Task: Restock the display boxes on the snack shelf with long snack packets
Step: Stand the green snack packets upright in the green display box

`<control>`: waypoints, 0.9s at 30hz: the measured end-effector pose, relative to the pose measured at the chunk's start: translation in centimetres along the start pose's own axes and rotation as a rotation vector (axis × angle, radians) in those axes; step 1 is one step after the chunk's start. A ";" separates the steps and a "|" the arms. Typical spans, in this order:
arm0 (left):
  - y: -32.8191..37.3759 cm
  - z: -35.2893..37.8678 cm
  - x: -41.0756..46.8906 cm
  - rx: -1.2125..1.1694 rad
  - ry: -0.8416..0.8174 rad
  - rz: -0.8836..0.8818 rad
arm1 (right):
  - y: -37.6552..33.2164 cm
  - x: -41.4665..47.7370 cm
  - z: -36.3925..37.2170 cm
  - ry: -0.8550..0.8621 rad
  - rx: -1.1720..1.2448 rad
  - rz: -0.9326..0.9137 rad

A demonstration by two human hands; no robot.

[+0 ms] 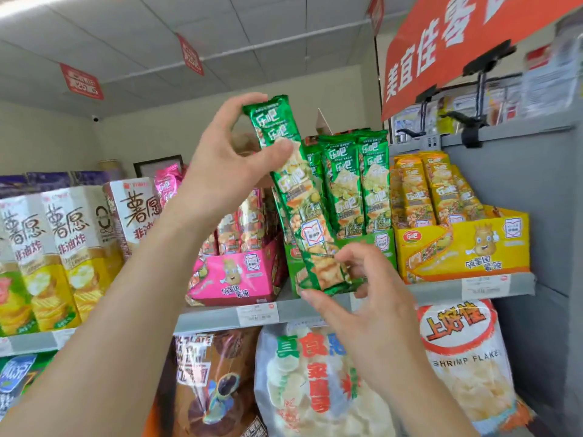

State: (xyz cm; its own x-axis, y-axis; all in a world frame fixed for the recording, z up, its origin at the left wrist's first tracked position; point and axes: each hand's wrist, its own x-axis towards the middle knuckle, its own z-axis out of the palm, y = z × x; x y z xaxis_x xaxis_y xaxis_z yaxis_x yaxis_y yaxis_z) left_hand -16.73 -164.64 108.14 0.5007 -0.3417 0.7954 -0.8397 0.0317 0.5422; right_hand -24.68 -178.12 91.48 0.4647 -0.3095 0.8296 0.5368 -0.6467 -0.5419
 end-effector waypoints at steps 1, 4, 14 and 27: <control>0.0 -0.2 0.5 0.017 0.024 0.031 | 0.1 0.5 0.1 -0.011 -0.022 -0.020; 0.0 -0.6 1.8 0.022 0.130 0.115 | 0.5 2.6 -0.3 0.003 -0.106 -0.103; -1.1 0.0 4.7 0.128 0.146 0.272 | -0.2 11.8 -4.3 0.046 -0.373 -0.267; -5.6 3.9 3.1 0.321 -0.141 0.034 | -0.4 16.2 -4.7 -0.165 -0.610 -0.307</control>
State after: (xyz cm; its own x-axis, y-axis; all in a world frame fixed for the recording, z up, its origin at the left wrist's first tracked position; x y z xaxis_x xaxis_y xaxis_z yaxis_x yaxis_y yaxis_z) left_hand -11.33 -169.57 106.52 0.4563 -0.4724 0.7541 -0.8898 -0.2437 0.3857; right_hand -20.68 -186.20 105.75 0.4821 0.0284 0.8757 0.1921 -0.9786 -0.0740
